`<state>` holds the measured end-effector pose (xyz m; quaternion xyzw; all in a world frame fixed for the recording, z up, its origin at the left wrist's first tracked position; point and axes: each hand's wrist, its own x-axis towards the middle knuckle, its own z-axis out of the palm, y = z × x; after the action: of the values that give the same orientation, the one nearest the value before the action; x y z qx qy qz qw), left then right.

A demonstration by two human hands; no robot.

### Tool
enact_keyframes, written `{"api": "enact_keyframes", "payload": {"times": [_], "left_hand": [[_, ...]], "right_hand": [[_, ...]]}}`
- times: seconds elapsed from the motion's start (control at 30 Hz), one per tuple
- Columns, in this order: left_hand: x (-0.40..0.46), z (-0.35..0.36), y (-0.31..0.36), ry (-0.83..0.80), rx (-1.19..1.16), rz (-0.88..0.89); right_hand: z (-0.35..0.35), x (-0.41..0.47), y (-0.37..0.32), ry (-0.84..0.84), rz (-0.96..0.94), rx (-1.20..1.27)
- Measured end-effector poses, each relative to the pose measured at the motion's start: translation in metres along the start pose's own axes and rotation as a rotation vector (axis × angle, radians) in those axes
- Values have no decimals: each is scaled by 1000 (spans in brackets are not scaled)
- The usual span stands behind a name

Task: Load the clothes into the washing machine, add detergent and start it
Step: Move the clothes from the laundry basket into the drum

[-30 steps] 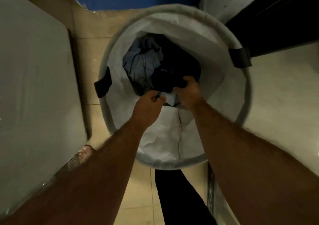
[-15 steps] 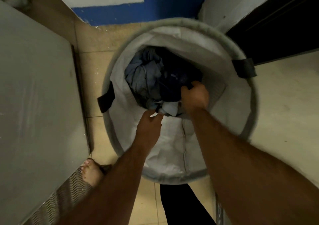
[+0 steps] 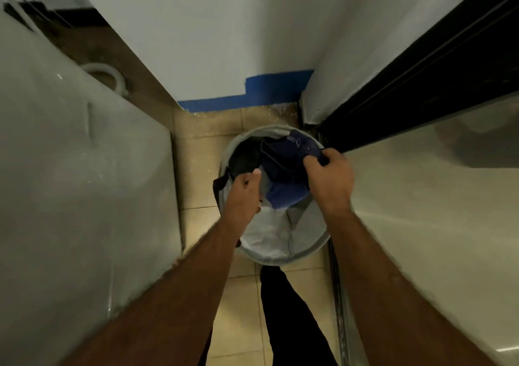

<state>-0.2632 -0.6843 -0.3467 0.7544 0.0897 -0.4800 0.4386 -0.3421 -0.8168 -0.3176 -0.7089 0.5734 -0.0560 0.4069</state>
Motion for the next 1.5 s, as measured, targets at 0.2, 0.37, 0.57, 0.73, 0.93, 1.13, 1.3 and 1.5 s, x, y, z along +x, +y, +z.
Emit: {"api": "enact_keyframes", "payload": {"times": [0.2, 0.37, 0.57, 0.73, 0.93, 1.13, 1.3, 1.5], "left_hand": [[-89, -54, 41, -21, -49, 39], [-166, -88, 88, -64, -117, 64], [-238, -118, 134, -170, -121, 142], [-268, -141, 149, -151, -121, 183], [-283, -146, 157, -80, -106, 203], [-312, -129, 150, -103, 108, 383], [-312, -96, 167, -27, 256, 728], [-352, -69, 214, 0, 75, 699]], "right_hand": [[-69, -61, -93, 71, -38, 269], [-134, -121, -171, 114, -98, 345], [-218, -206, -244, 314, -247, 438], [-219, -243, -249, 471, -334, 318], [-198, -243, -240, 247, -366, 69], [-224, -243, -260, 8, -402, 136], [-265, -250, -300, -266, -295, 528], [-330, -236, -329, -231, -237, 825]]}}
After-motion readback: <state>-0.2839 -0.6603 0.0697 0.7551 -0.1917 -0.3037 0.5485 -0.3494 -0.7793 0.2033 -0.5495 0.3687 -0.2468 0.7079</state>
